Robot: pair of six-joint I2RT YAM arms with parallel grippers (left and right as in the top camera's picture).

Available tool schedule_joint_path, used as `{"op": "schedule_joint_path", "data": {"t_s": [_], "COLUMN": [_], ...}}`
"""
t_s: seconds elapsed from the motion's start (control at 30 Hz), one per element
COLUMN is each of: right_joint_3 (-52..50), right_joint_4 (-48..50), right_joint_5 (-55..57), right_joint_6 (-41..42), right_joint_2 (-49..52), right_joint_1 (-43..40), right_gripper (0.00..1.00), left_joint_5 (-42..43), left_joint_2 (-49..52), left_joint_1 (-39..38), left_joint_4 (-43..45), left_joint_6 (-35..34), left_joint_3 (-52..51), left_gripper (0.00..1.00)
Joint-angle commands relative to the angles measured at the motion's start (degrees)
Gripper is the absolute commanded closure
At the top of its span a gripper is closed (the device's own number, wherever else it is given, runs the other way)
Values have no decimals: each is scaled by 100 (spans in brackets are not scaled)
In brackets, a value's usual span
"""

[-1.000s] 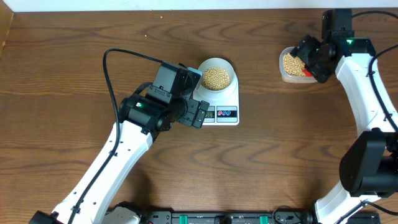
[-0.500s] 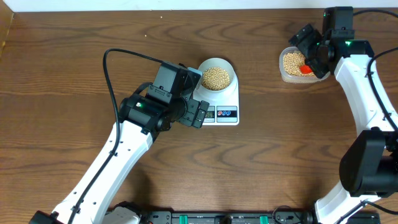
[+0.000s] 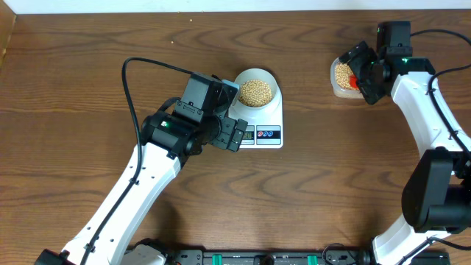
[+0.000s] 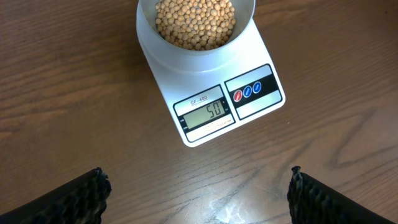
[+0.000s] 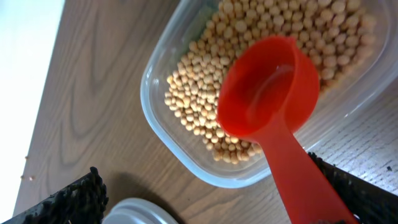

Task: Scoop item into bowl and weigh 50g on scale
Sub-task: 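Lower the red scoop into the tub and open the right gripper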

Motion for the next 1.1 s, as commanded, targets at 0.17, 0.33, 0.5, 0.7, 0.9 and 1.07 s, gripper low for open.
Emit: {"op": "schedule_joint_path", "data": {"t_s": [0.17, 0.33, 0.5, 0.7, 0.9, 1.07], "right_joint_3": [-26, -26, -26, -26, 13, 297], "right_joint_4": [-131, -452, -863, -1023, -1064, -1268], "right_joint_5": [-1019, -1261, -1252, -1209, -1139, -1329], "right_joint_6": [-787, -938, -1237, -1958, -3056, -3731], "right_joint_2": [-59, -59, -57, -57, -68, -232], "right_joint_1": [-116, -234, -297, -297, -358, -557], "right_gripper": [1, 1, 1, 1, 1, 1], "left_joint_5": [-52, -52, -52, -52, -52, -52], "left_joint_2": [15, 15, 15, 15, 17, 17], "left_joint_1": [28, 28, 28, 28, 28, 28], "left_joint_4": [2, 2, 2, 2, 2, 2], "left_joint_6": [7, 7, 7, 7, 7, 7], "left_joint_3": [-44, -44, -44, -44, -44, -44], "left_gripper": [6, 7, 6, 7, 7, 7]}}
